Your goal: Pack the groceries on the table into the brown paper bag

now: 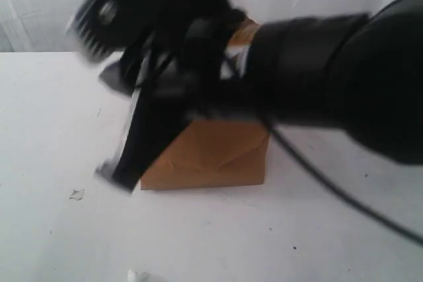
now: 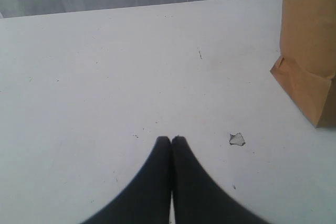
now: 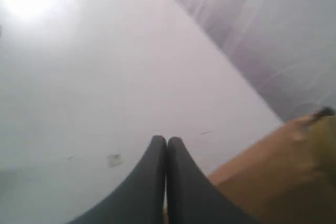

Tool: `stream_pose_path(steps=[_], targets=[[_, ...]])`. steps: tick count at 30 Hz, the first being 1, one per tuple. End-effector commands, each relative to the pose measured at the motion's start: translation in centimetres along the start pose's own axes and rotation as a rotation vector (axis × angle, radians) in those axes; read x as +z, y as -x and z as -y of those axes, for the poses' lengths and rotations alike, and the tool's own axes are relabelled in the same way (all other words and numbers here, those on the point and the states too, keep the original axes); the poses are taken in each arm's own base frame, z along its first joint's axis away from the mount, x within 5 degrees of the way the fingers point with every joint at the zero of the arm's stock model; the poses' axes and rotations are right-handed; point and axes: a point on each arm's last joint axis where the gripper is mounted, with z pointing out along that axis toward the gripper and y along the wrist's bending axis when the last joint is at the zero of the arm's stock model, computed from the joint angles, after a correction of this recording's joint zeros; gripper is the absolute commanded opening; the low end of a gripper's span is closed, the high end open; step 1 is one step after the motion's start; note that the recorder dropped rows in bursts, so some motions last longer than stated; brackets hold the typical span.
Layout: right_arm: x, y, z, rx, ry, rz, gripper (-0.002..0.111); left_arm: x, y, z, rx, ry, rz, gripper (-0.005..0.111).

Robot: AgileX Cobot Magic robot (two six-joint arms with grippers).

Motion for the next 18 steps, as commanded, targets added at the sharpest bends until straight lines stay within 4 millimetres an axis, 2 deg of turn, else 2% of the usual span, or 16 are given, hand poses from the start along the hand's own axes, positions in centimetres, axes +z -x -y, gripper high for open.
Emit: stream_pose_path(steps=[1, 3, 4, 7, 9, 12, 15, 18], targets=[[3.7, -5.6, -6.3, -0.108, 0.349, -0.446, 0.000, -0.1, 0.0, 0.1, -0.007, -0.011, 0.010, 0.000], [4.3, -9.1, -7.8, -0.107, 0.496, -0.732, 0.000, -0.1, 0.0, 0.1, -0.007, -0.011, 0.010, 0.000], [4.4, -10.1, -8.2, -0.106, 0.537, -0.813, 0.000, -0.1, 0.0, 0.1, -0.007, -0.011, 0.010, 0.000], [5.3, -11.4, -8.8, -0.061, 0.547, -0.881, 0.000, -0.1, 0.0, 0.1, -0.007, -0.011, 0.010, 0.000], [6.7, -11.5, -9.4, 0.012, 0.551, -0.879, 0.003, -0.1, 0.0, 0.1, -0.007, -0.011, 0.010, 0.000], [8.9, -10.7, -9.6, 0.033, 0.604, -0.931, 0.024, -0.1, 0.0, 0.1, -0.007, -0.011, 0.010, 0.000], [10.7, -10.5, -9.7, 0.031, 0.611, -0.939, 0.038, -0.1, 0.0, 0.1, -0.007, -0.011, 0.010, 0.000], [12.4, -10.9, -9.8, 0.020, 0.586, -0.915, 0.040, -0.1, 0.0, 0.1, -0.007, -0.011, 0.010, 0.000]])
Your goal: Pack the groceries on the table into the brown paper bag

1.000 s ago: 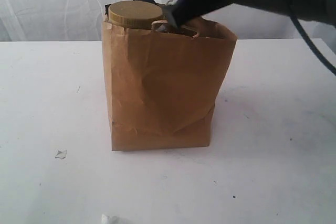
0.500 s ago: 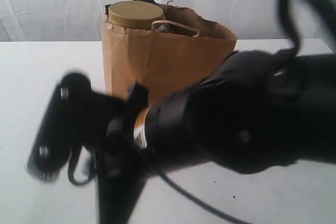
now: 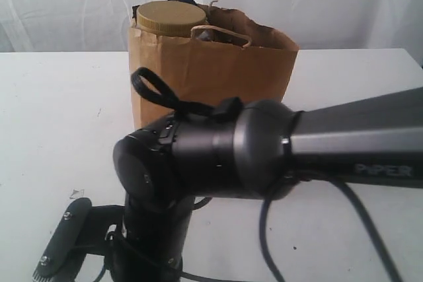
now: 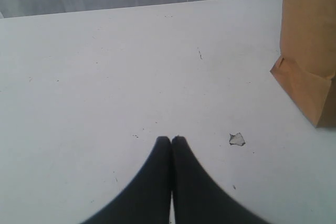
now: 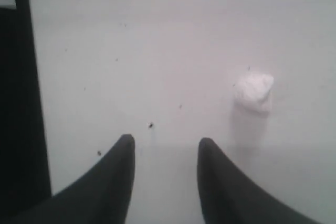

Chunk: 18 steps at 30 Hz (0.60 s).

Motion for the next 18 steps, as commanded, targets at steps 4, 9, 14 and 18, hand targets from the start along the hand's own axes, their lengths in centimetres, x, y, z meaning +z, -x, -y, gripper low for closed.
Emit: stream_pose_path(steps=[4, 9, 14, 18], targets=[[2.0, 2.1, 1.6, 0.006, -0.060, 0.082, 0.040, -0.1, 0.0, 0.1, -0.007, -0.011, 0.010, 0.000], [2.5, 2.7, 2.1, 0.002, -0.102, 0.137, 0.040, -0.1, 0.0, 0.1, -0.007, -0.011, 0.010, 0.000], [2.5, 2.4, 2.8, -0.018, -0.174, 0.105, 0.040, -0.1, 0.0, 0.1, -0.007, -0.011, 0.010, 0.000], [2.4, 2.2, 3.2, 0.004, -0.197, 0.092, 0.040, -0.1, 0.0, 0.1, -0.007, -0.011, 0.010, 0.000]])
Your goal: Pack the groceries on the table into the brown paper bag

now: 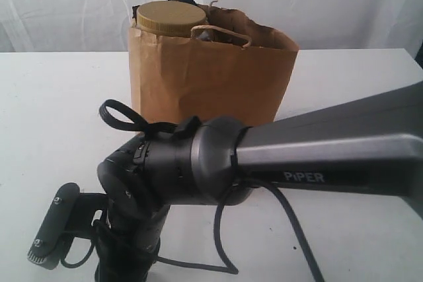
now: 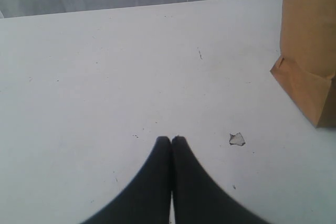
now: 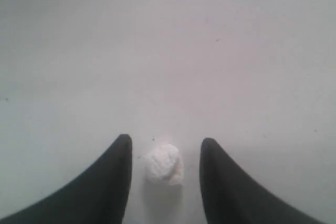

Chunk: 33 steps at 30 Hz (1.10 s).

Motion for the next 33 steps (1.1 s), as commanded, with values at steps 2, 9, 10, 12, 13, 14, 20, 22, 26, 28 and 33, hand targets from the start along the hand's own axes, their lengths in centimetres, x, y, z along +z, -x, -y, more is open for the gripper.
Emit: stream_pose_path(steps=[2, 9, 10, 12, 13, 14, 20, 22, 26, 28, 33], targets=[[-0.2, -0.1, 0.6, 0.034, -0.019, -0.002, 0.040, -0.1, 0.0, 0.1, -0.007, -0.011, 0.010, 0.000], [1.1, -0.9, 0.3, 0.048, 0.025, -0.084, 0.040, -0.1, 0.0, 0.1, -0.007, -0.011, 0.010, 0.000], [1.1, -1.0, 0.2, 0.048, 0.033, -0.099, 0.040, -0.1, 0.0, 0.1, -0.007, -0.011, 0.010, 0.000], [1.3, -1.2, 0.1, 0.049, 0.042, -0.119, 0.040, -0.1, 0.0, 0.1, -0.007, -0.011, 0.010, 0.000], [1.4, -1.2, 0.1, 0.049, 0.043, -0.124, 0.039, -0.1, 0.0, 0.1, -0.007, -0.011, 0.010, 0.000], [1.4, -1.3, 0.1, 0.049, 0.044, -0.124, 0.038, -0.1, 0.0, 0.1, -0.007, -0.011, 0.010, 0.000], [1.6, -0.9, 0.3, 0.049, 0.022, -0.079, 0.013, -0.1, 0.0, 0.1, -0.007, -0.011, 0.010, 0.000], [1.5, -0.9, 0.3, 0.049, 0.024, -0.083, 0.003, -0.1, 0.0, 0.1, -0.007, -0.011, 0.010, 0.000], [0.0, -1.1, 0.0, 0.065, 0.055, -0.136, 0.000, -0.1, 0.0, 0.1, -0.007, -0.011, 0.010, 0.000], [-3.5, -0.6, -0.2, 0.102, 0.053, -0.105, 0.000, -0.1, 0.0, 0.1, -0.007, -0.011, 0.010, 0.000], [-13.1, -0.2, -1.3, 0.105, 0.010, 0.123, 0.000, -0.1, 0.0, 0.1, -0.007, -0.011, 0.010, 0.000]])
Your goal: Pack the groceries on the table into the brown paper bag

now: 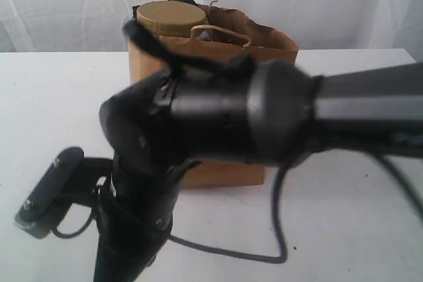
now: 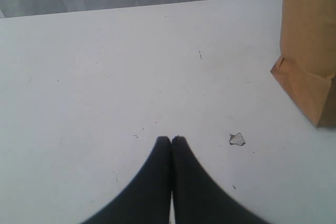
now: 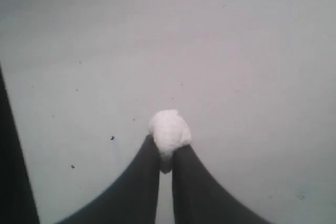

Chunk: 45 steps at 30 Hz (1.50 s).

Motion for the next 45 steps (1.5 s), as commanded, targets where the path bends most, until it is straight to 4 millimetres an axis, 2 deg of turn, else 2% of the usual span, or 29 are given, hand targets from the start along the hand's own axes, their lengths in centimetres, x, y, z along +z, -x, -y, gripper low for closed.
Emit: stream_pose_path(steps=[1, 3, 8, 11, 14, 21, 26, 29, 32, 38, 45], targets=[[-7.9, -0.3, -0.9, 0.004, -0.040, 0.209, 0.000, -0.1, 0.0, 0.1, -0.007, -0.011, 0.010, 0.000], [-11.6, -0.6, -1.3, -0.009, -0.087, 0.354, 0.000, -0.1, 0.0, 0.1, -0.007, -0.011, 0.010, 0.000], [-17.3, -1.2, -1.3, -0.064, -0.253, 0.621, 0.000, -0.1, 0.0, 0.1, -0.007, -0.011, 0.010, 0.000], [-19.7, -1.7, 0.1, -0.046, -0.392, 0.733, 0.000, -0.1, 0.0, 0.1, -0.007, -0.011, 0.010, 0.000], [-20.9, -2.6, 2.4, 0.049, -0.492, 0.771, 0.000, -0.1, 0.0, 0.1, -0.007, -0.011, 0.010, 0.000], [-20.2, -4.8, 9.1, 0.354, -0.584, 0.768, 0.000, -0.1, 0.0, 0.1, -0.007, -0.011, 0.010, 0.000], [-20.6, -5.8, 12.7, 0.587, -0.597, 0.927, 0.000, -0.1, 0.0, 0.1, -0.007, -0.011, 0.010, 0.000], [-20.8, -6.1, 13.6, 0.629, -0.605, 0.977, 0.000, -0.1, 0.0, 0.1, -0.007, -0.011, 0.010, 0.000], [-20.1, -6.1, 13.9, 0.641, -0.599, 0.941, 0.000, -0.1, 0.0, 0.1, -0.007, -0.011, 0.010, 0.000], [-16.9, -6.4, 14.9, 0.700, -0.559, 0.753, 0.000, -0.1, 0.0, 0.1, -0.007, -0.011, 0.010, 0.000], [-14.3, -6.2, 15.9, 0.715, -0.531, 0.673, 0.001, -0.1, 0.0, 0.1, -0.007, -0.011, 0.010, 0.000]])
